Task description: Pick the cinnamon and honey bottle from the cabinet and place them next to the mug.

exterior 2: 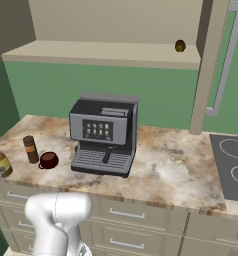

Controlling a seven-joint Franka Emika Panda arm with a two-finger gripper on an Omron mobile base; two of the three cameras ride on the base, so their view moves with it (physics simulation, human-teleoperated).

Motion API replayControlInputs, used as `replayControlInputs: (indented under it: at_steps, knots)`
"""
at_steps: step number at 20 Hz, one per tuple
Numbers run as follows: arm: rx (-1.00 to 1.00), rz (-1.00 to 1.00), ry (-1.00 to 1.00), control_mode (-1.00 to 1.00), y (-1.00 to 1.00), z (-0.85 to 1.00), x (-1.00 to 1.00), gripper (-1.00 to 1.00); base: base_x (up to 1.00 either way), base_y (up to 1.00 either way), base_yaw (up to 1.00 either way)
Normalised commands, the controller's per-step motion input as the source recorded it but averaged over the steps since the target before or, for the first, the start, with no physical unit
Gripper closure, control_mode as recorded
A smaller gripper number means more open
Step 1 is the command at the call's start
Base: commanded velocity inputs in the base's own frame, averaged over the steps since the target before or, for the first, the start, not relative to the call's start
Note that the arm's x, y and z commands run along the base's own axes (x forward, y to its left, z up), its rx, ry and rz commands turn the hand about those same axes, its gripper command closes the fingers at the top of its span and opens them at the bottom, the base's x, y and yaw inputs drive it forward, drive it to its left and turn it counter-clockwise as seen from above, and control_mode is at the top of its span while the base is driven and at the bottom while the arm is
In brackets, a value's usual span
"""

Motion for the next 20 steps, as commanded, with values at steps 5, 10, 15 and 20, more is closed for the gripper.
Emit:
replayControlInputs:
  at_steps: [5,10,15,20]
  knots:
    - [0.13,-0.03,0.0,-1.0,0.0,-0.09,0.23,1.0,0.0,0.0,0.0]
    - [0.01,-0.03,0.0,-1.0,0.0,0.0,0.33,1.0,0.0,0.0,0.0]
    - [0.0,-0.01,0.0,-1.0,0.0,0.0,0.15,1.0,0.0,0.0,0.0]
    - [-0.08,-0.05,0.03,-1.0,0.13,0.0,0.2,1.0,0.0,0.0,0.0]
